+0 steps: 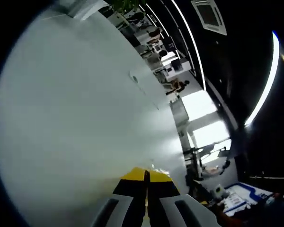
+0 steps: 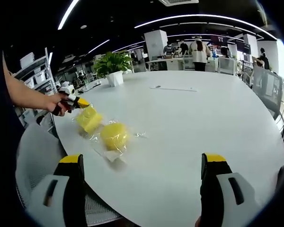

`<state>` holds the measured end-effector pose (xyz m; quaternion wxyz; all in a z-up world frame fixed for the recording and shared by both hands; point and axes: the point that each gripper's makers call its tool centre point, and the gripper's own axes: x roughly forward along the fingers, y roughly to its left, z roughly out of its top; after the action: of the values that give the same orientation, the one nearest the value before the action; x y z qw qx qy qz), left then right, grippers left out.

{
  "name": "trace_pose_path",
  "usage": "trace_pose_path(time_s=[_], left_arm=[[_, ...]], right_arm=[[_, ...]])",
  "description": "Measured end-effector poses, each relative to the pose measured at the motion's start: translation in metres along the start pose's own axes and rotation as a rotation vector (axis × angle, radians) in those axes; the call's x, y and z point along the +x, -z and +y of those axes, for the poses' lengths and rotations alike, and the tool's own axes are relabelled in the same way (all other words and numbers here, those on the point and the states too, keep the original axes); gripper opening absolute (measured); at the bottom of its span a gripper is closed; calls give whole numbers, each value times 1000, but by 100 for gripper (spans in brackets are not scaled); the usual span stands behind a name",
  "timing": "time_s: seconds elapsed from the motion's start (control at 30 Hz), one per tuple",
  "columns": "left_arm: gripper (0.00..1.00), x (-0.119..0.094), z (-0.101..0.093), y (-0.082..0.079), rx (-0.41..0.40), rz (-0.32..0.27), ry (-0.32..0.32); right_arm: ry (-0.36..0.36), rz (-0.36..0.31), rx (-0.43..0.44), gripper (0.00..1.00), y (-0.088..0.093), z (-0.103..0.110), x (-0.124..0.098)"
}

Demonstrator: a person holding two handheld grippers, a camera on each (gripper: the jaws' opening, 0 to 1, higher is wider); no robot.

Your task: Compare the silicone blocks by pressing each to a similar depth, holding the contact briefly, and releasing to observe deformation and rebound differences across the visible hardness samples.

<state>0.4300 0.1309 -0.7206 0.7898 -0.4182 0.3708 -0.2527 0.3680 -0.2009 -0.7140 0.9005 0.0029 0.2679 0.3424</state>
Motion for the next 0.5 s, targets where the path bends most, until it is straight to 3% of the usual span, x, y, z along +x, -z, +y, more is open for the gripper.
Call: trace_pose_path(time_s=[0.27, 0.5], left_arm=[[0, -4, -19, -15, 50, -36, 17], [0, -6, -35, -24, 142, -52, 35]], right_arm=[[-10, -8, -11, 96, -3, 2, 1], [-15, -23, -19, 97, -9, 4, -3]])
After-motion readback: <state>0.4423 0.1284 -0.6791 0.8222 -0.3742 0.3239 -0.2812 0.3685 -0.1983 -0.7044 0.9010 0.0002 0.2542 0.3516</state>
